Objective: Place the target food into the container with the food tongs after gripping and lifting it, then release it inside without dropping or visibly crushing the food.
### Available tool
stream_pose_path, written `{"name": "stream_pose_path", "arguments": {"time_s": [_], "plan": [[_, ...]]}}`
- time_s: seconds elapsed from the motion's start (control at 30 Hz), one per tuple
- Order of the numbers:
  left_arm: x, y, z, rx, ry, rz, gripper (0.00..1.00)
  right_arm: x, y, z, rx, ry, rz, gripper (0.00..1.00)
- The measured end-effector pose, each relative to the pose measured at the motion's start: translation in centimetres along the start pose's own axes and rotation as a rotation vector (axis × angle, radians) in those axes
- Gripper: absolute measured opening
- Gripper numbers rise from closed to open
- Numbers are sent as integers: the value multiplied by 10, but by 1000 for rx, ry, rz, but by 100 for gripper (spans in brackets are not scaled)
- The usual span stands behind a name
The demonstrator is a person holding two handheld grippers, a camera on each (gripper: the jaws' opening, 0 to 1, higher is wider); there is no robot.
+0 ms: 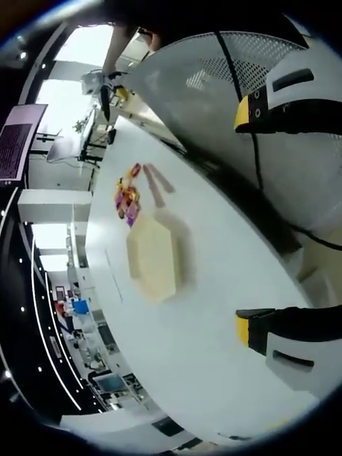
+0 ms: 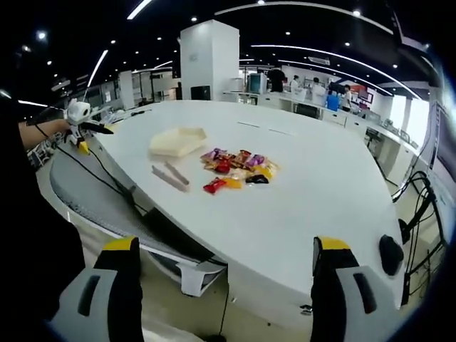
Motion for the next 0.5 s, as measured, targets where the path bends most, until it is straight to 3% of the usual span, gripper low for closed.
{"name": "stream_pose_path", "arguments": {"time_s": [0.5], "plan": [[0, 2, -10, -23, 21, 6, 99, 6, 5, -8, 14, -9, 4, 100]]}}
Point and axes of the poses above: the point that each gripper's makers call its tool centre point, and the gripper's own axes: x roughly forward along the fingers, z roughly to its left, y roughly out of its underside, the point moved 2 cm from there along -x, roughly backward along the fingers, and after that the axes turned 2 degrees about x, right-handed, at the moved point
